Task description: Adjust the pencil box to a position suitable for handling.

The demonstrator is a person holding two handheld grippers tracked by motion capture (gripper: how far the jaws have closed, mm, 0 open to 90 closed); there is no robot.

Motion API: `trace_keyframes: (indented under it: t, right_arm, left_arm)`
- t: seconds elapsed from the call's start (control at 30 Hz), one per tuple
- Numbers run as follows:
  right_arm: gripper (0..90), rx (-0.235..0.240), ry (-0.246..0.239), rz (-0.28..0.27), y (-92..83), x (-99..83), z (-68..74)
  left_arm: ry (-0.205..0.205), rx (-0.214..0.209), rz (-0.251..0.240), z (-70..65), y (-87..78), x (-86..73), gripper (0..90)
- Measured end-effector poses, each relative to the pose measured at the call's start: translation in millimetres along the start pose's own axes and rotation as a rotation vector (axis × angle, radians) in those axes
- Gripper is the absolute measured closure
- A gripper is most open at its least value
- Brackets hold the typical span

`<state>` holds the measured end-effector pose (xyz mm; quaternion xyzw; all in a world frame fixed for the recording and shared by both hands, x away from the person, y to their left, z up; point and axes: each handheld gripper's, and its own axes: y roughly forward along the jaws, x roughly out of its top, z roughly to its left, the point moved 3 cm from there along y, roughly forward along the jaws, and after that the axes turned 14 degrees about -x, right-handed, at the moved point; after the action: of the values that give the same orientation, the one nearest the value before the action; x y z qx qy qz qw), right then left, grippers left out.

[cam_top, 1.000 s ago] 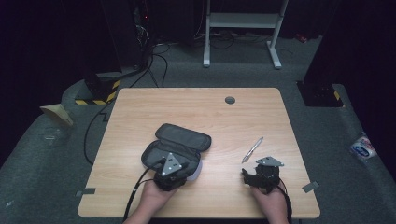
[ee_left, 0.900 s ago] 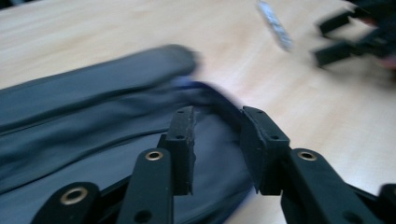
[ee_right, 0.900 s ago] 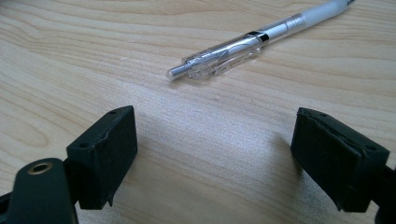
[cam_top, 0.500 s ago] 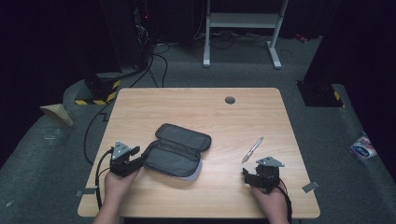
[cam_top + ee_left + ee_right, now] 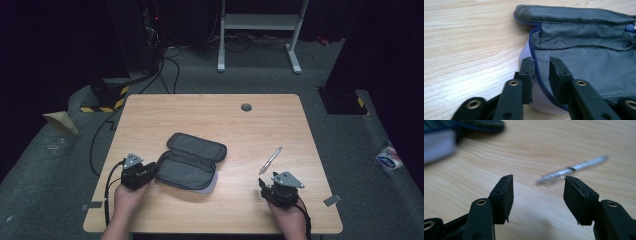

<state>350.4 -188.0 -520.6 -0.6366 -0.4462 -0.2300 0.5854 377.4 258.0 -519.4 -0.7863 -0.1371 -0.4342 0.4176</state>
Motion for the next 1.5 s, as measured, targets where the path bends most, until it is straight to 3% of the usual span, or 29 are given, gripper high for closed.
trace_keyframes:
  t: [0.07, 0.17, 0.43, 0.57, 1.07, 1.5]
  right_arm:
    - [41.1, 0.056, 0.028, 0.002, -2.5, 3.4, 7.9]
    - [42.0, 0.098, 0.022, 0.015, -1.0, 2.8, 19.4]
    - [42.2, 0.141, 0.013, 0.028, 1.8, 4.6, 33.5]
    - [43.2, 0.168, -0.015, 0.027, 2.2, 4.8, 45.4]
    - [43.4, 0.175, -0.02, 0.041, 5.1, 4.4, 50.8]
    - [44.5, 0.164, -0.02, 0.037, 4.1, 1.4, 46.9]
  left_arm:
    - [0.02, -0.008, 0.007, -3.0, 1.7, -0.2, 76.3]
    - [0.044, -0.018, 0.02, -8.6, 4.7, 0.0, 77.4]
    - [0.089, -0.054, 0.041, -25.2, 12.8, 1.2, 78.0]
    - [0.119, -0.073, 0.059, -36.4, 19.1, 1.5, 77.8]
    - [0.216, -0.13, 0.093, -71.5, 36.7, 0.3, 76.2]
    - [0.235, -0.156, 0.087, -85.7, 46.2, 0.4, 76.4]
